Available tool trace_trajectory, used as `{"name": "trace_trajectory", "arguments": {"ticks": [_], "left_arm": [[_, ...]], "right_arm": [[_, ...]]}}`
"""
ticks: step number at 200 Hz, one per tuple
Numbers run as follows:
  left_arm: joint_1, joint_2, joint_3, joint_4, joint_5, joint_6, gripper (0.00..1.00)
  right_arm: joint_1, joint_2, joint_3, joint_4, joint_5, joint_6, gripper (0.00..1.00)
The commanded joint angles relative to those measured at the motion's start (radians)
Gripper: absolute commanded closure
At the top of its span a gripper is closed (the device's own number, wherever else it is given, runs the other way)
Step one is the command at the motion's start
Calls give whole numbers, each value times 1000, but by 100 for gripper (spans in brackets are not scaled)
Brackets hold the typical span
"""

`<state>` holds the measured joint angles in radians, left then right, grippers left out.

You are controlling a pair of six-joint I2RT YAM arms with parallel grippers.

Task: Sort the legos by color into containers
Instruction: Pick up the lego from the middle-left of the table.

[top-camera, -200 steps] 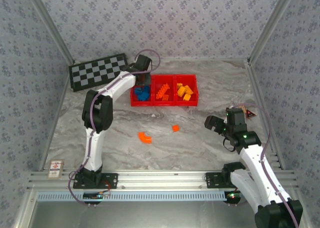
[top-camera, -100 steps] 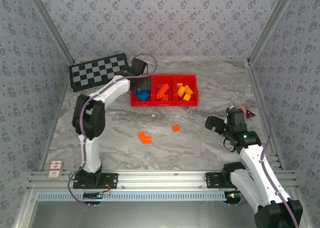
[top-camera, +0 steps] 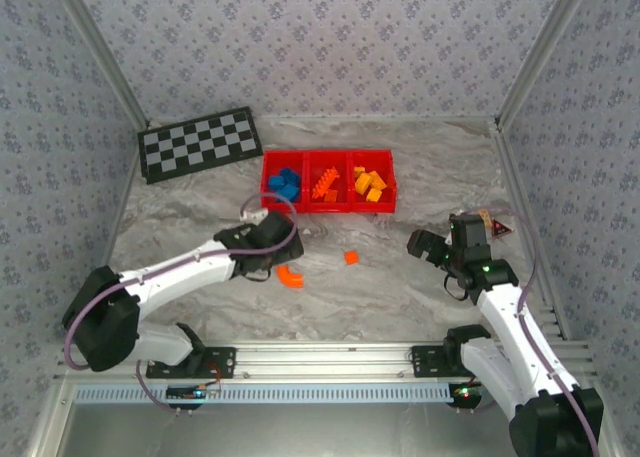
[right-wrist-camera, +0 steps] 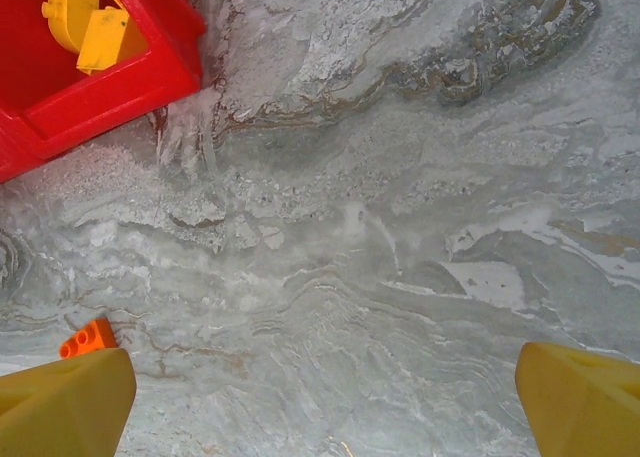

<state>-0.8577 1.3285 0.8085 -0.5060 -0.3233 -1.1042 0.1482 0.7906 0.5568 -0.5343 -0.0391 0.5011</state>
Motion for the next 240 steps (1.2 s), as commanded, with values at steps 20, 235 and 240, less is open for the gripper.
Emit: {"name": "trace_trajectory", "arguments": {"ticks": [20, 235, 240], "left_arm": [[-107, -30, -61, -103, -149, -452, 0], [-116, 251, 22, 7, 25, -247, 38], [-115, 255, 25, 2, 18, -241, 39]], "right_arm": [[-1, -41, -31, 26, -13, 15, 0], [-8, -87, -72, 17, -24, 15, 0], [-8, -87, -72, 17, -24, 16, 0]]}}
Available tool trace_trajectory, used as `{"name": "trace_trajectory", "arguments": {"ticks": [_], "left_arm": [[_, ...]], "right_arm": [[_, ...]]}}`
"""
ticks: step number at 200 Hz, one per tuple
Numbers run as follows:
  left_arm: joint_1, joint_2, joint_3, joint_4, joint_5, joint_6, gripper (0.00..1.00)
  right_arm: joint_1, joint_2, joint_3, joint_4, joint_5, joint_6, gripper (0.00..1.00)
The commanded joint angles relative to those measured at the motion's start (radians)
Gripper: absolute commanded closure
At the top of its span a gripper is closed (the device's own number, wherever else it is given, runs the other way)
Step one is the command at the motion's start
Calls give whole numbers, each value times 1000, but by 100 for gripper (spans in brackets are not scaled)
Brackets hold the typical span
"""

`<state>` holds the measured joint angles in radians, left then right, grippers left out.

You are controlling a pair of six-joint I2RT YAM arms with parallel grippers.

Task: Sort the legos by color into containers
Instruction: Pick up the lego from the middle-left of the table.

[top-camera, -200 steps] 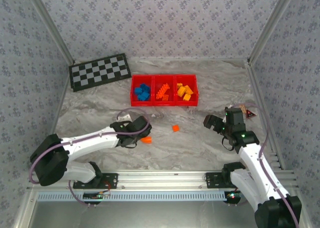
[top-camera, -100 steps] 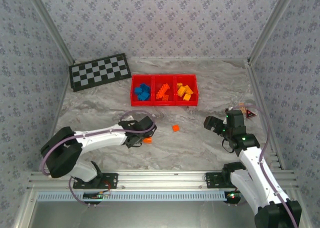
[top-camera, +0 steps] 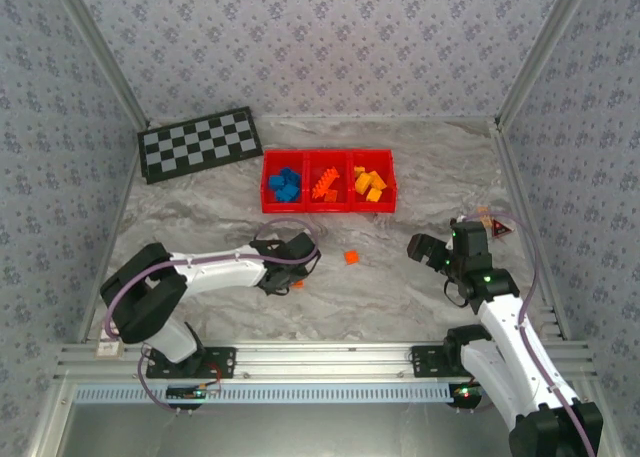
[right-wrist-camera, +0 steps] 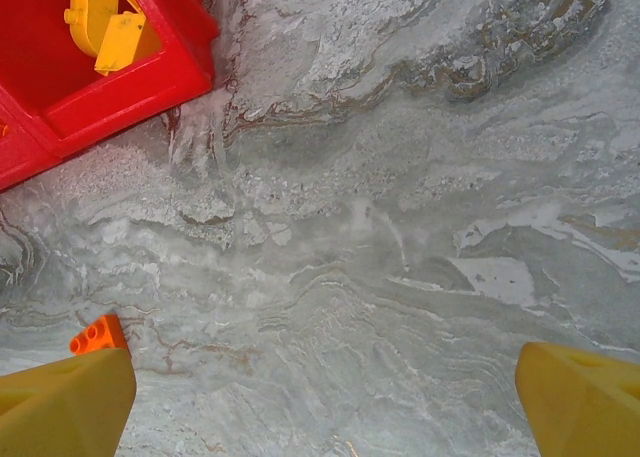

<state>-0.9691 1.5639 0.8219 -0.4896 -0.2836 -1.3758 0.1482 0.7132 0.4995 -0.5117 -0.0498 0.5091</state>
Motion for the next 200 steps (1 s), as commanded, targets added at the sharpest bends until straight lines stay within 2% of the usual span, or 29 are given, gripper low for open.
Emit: {"name": "trace_trajectory", "arguments": {"ticks": [1, 41, 89, 107, 161, 200], "left_arm": [[-3, 21, 12, -16, -23, 32, 39], [-4, 83, 50, -54, -39, 85, 48], [11, 140, 87, -80, -35, 168, 51], [34, 151, 87, -77, -17, 206, 57], [94, 122, 75, -26, 33, 332, 65], [120, 65, 114, -41, 8, 420, 68]], "right_arm": [[-8, -9, -15, -5, -13, 7, 0], [-8, -10, -15, -6, -15, 8, 0], [-9, -12, -15, -15, -14, 8, 0], [-10, -14, -15, -16, -13, 9, 0], [-9, -14, -15, -16, -12, 8, 0], [-11, -12, -6, -19, -9, 7, 0]]}}
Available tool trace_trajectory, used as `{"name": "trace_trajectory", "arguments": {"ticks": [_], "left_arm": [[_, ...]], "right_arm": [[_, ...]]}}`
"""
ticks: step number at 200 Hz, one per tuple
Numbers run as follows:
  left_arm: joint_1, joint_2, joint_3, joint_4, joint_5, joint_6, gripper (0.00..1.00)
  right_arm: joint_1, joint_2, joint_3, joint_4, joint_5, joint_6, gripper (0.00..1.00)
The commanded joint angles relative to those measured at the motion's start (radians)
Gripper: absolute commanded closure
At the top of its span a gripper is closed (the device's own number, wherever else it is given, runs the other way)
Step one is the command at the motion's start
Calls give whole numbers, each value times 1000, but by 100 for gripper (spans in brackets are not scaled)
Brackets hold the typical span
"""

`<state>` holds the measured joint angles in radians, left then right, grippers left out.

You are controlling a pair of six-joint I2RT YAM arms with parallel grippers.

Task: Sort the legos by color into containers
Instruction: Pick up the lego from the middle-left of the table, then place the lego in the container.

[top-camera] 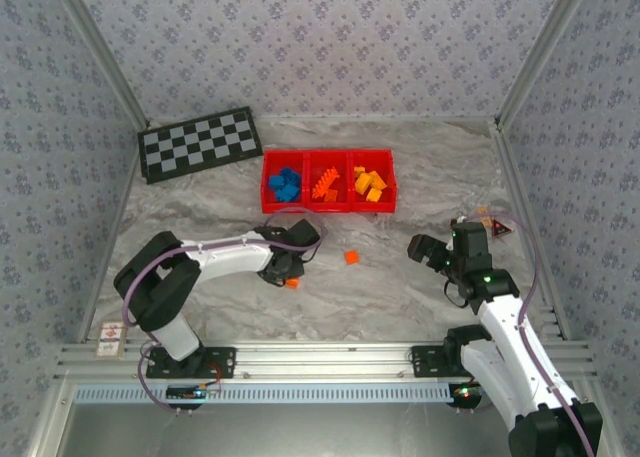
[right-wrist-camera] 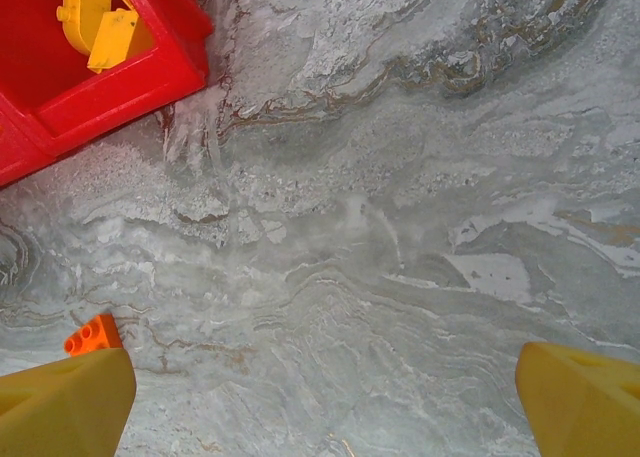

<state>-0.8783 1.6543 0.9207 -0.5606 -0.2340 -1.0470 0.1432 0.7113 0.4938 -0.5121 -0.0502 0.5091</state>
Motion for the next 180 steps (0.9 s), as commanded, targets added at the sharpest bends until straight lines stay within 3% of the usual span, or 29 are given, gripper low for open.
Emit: {"name": "trace_trajectory", "arguments": {"ticks": [1, 42, 80, 129, 180], "left_arm": [[31, -26, 16, 29, -42, 94, 68], [81, -54, 163, -50, -134, 214, 68], [175, 13, 386, -34, -120, 378, 68], [240, 302, 847, -110, -103, 553, 68], [250, 601, 1271, -251, -45, 602, 69]], "right_arm": [[-6, -10, 0, -19, -9, 6, 0], [-6, 6, 13, -16, -5, 2, 0], [-5, 23, 25, -12, -6, -3, 0], [-7, 13, 28, -43, 4, -7, 0], [-7, -21, 24, -84, 4, -9, 0]]}}
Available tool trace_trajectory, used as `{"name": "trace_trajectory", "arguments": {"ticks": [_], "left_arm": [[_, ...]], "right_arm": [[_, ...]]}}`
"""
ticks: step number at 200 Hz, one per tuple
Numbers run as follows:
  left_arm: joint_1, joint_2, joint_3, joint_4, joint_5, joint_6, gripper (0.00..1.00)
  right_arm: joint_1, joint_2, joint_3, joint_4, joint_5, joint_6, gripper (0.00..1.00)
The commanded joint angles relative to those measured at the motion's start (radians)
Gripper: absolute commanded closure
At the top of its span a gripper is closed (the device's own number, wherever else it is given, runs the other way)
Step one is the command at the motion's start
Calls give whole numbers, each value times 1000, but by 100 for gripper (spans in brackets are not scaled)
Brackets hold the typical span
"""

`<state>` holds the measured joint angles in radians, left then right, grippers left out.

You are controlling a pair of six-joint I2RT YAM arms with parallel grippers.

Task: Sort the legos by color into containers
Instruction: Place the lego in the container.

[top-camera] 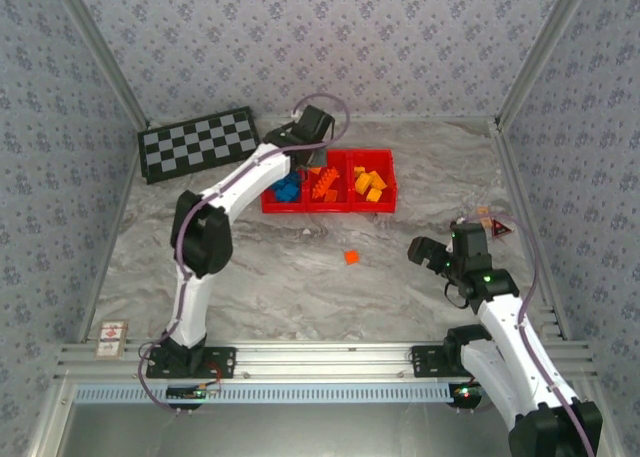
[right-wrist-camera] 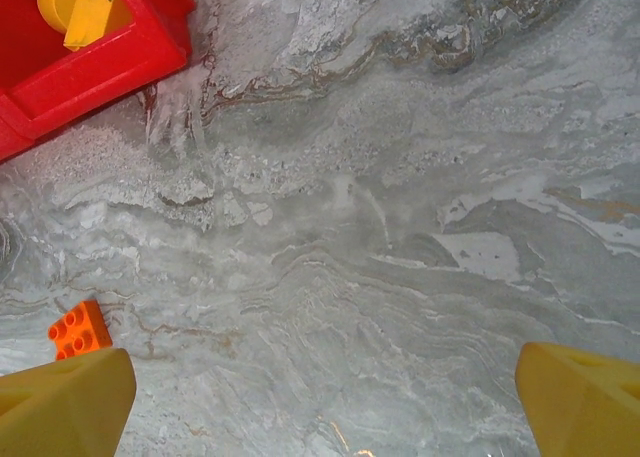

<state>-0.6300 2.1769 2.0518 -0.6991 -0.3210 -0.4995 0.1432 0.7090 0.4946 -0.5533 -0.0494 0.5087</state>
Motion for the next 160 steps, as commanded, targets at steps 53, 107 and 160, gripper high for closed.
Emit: {"name": "trace_trajectory", "arguments": {"ticks": [53, 107, 160], "left_arm": [[1, 200, 258, -131, 110, 42, 64], [1, 197, 259, -107, 140, 48, 42], [1, 119, 228, -95, 117, 72, 30]], "right_arm": [[-9, -17, 15, -28, 1, -5, 0], [-6, -32, 9, -43, -2, 6, 0], [-5, -34, 12, -43, 0, 7, 0]]}}
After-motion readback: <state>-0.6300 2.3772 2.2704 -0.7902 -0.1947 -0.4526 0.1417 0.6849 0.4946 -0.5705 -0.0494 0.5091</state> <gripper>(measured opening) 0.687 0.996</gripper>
